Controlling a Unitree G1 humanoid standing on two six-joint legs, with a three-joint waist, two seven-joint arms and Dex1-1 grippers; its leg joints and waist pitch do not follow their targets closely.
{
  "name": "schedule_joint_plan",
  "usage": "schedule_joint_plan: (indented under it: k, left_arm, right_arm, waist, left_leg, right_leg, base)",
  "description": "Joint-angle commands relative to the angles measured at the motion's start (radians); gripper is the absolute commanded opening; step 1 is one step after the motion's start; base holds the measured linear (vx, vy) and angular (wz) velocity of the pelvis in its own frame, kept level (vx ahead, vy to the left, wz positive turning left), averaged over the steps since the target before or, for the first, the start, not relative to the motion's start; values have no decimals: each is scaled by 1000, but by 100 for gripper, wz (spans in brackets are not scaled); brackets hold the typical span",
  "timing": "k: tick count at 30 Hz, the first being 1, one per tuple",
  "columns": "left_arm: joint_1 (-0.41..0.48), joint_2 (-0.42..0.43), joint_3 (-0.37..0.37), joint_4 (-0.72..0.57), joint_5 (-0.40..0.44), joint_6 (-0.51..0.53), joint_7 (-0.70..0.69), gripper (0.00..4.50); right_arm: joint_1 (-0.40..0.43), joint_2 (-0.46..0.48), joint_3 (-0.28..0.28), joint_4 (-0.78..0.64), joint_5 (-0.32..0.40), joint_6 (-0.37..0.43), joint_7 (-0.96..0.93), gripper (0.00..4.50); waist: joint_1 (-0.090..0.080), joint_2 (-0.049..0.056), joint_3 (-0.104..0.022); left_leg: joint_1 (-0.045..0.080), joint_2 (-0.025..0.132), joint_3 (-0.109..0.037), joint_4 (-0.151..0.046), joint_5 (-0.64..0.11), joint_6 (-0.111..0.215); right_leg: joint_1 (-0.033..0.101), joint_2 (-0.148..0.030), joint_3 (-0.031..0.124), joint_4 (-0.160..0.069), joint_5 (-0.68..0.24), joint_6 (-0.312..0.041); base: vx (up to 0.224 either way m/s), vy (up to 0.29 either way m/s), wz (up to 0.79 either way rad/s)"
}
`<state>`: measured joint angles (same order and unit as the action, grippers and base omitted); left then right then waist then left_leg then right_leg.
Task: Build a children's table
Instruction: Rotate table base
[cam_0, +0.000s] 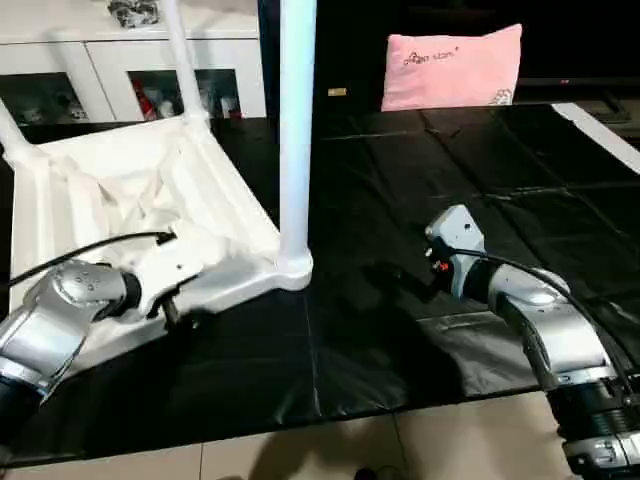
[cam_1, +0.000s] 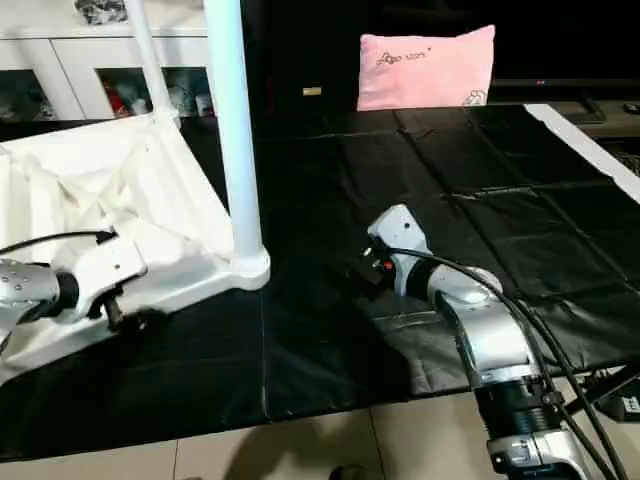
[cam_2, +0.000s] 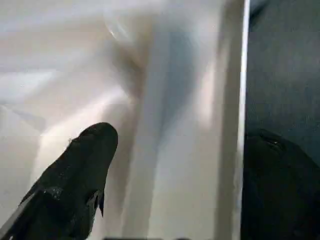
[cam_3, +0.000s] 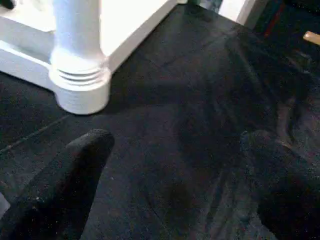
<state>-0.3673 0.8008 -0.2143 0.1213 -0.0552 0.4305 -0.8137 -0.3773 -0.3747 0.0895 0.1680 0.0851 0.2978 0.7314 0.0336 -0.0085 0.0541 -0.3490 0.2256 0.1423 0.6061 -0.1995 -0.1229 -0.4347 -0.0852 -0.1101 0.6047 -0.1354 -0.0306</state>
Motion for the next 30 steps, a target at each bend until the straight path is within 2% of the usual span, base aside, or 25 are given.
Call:
schedule_joint_plan:
  k: [1,2,3,5,7,10,12,13,15,16,20,21,22,24,30]
  left_arm:
    - [-14,-9,50,-23,-32,0,18,447]
    - [-14,-9,50,-23,-32,0,18,447]
    - [-9,-37,86,-48,-79,13,13,447]
    - [2,-83,130,-106,-162,51,-1,447]
    - [6,-100,136,-130,-191,78,-6,447]
    - [16,-129,120,-157,-224,146,-19,447]
    - [25,-143,100,-169,-229,185,-28,447]
    - [33,-152,74,-178,-216,209,-26,447]
    - [32,-164,45,-172,-197,236,-9,447]
    - [30,-168,37,-165,-190,238,0,447]
    - [21,-183,19,-144,-170,243,28,447]
    - [17,-194,16,-133,-161,248,41,447]
    - [16,-199,17,-129,-160,253,47,447]
    - [11,-216,23,-118,-155,264,72,447]
    - [-21,-251,25,-48,-111,220,134,380]
  right_arm:
    - [2,-7,5,-20,11,12,2,450]
    - [2,-7,5,-20,11,12,2,450]
    - [7,-5,5,-29,13,17,-1,450]
    - [20,-3,4,-49,15,27,-6,450]
    - [25,-3,3,-57,19,31,-6,450]
    - [33,-4,7,-75,25,40,3,450]
    - [40,-11,15,-95,31,51,21,450]
    - [52,-26,21,-125,49,68,54,450]
    - [70,-56,29,-172,82,96,114,450]
    - [77,-68,32,-187,90,102,134,450]
    - [98,-103,43,-224,114,122,191,450]
    - [105,-117,51,-235,119,128,211,450]
    - [107,-121,53,-238,121,129,217,450]
    - [109,-126,56,-244,122,135,220,450]
    - [101,-129,56,-245,129,147,213,450]
  waist:
    - [0,3,-65]
    - [1,3,-65]
    - [2,7,-66]
    - [4,5,-67]
    - [8,2,-68]
    - [4,3,-67]
    - [3,6,-66]
    - [2,5,-66]
    - [3,8,-66]
    - [4,4,-67]
    - [6,0,-66]
    - [5,-6,-67]
    - [7,-3,-67]
    - [6,-3,-66]
    - [7,-6,-69]
  left_leg:
    - [-12,-22,23,-67,-228,34]
    - [-11,-21,21,-68,-228,34]
    - [-9,-21,22,-68,-229,34]
    - [-9,-18,23,-68,-219,33]
    - [-12,-16,22,-70,-207,35]
    - [-13,-18,24,-69,-211,37]
    - [-14,-21,24,-68,-213,39]
    - [-13,-21,25,-67,-215,40]
    - [-14,-20,23,-69,-219,46]
    - [-14,-19,23,-68,-218,51]
    - [-15,-22,23,-66,-219,56]
    - [-15,-22,24,-65,-218,57]
    - [-16,-22,23,-65,-213,57]
    - [-15,-22,23,-65,-215,57]
    - [-18,-26,23,-62,-202,58]
  right_leg:
    - [67,-28,33,-94,-501,-50]
    - [68,-29,33,-91,-496,-54]
    - [66,-29,34,-90,-489,-58]
    - [68,-31,35,-90,-473,-73]
    - [71,-30,36,-83,-440,-87]
    - [72,-28,36,-84,-444,-79]
    - [72,-27,35,-88,-464,-67]
    - [72,-26,34,-91,-472,-62]
    - [73,-25,34,-91,-473,-52]
    - [73,-24,33,-93,-465,-49]
    - [73,-24,30,-99,-491,-36]
    - [72,-24,30,-100,-499,-30]
    - [72,-24,29,-100,-501,-29]
    - [71,-24,28,-101,-506,-28]
    - [72,-24,25,-105,-515,-7]
  base:
    - [0,0,0]
    - [0,0,0]
    - [0,0,0]
    - [0,0,0]
    - [0,0,0]
    - [0,0,0]
    - [0,0,0]
    - [0,0,0]
    - [0,0,0]
    - [0,0,0]
    - [0,0,0]
    - [0,0,0]
    - [0,0,0]
    - [0,0,0]
    - [0,0,0]
